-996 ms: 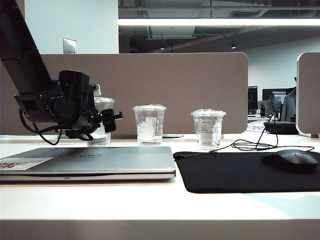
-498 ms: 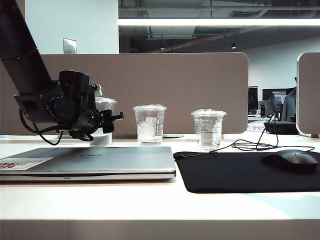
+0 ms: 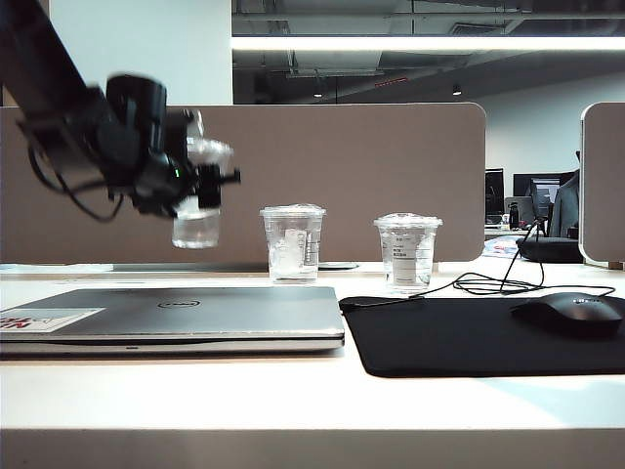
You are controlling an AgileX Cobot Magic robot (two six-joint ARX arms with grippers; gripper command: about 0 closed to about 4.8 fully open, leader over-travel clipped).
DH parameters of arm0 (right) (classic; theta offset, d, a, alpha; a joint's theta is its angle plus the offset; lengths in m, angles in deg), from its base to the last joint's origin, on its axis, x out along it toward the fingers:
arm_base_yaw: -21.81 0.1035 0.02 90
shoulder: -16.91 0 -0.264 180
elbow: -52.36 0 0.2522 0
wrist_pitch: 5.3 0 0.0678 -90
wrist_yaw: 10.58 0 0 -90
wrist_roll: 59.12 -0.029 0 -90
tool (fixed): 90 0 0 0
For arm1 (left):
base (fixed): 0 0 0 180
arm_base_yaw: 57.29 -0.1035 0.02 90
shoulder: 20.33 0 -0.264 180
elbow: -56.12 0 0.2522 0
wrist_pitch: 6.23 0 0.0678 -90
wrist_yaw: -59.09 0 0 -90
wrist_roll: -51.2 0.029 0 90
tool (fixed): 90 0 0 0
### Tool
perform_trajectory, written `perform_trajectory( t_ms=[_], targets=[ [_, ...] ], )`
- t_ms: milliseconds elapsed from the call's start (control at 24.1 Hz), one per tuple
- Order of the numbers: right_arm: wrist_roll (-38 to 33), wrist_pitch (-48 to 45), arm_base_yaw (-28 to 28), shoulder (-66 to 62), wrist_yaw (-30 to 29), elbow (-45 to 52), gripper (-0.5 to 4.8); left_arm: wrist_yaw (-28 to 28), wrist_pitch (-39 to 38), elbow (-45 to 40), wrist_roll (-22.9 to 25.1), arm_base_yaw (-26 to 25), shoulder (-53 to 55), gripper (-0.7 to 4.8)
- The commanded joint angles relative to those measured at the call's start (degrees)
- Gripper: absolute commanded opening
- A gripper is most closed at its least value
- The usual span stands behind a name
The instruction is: Pick up the coffee cup on the left and place it on the left side of the laptop.
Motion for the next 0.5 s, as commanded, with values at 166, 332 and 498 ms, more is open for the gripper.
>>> perform_trajectory(
  t_ms=[166,332,498],
  targets=[
    [-0.2,-0.2,0.0,0.1,-0.2,-0.3,-0.02,0.2,-6.4,0.2,0.1,-0.1,-7.8,2.09],
    [-0.2,0.9,0.0,0.1,-0.2,-0.3,-0.03,0.6,-6.9,-2.1,0.0,-0.3,-10.9,2.09],
    [-0.2,0.9,0.1,0.1,-1.1,-0.3,-0.03,2.8,-6.2,-8.0,-0.4,-0.8,-14.8,2.09]
  ],
)
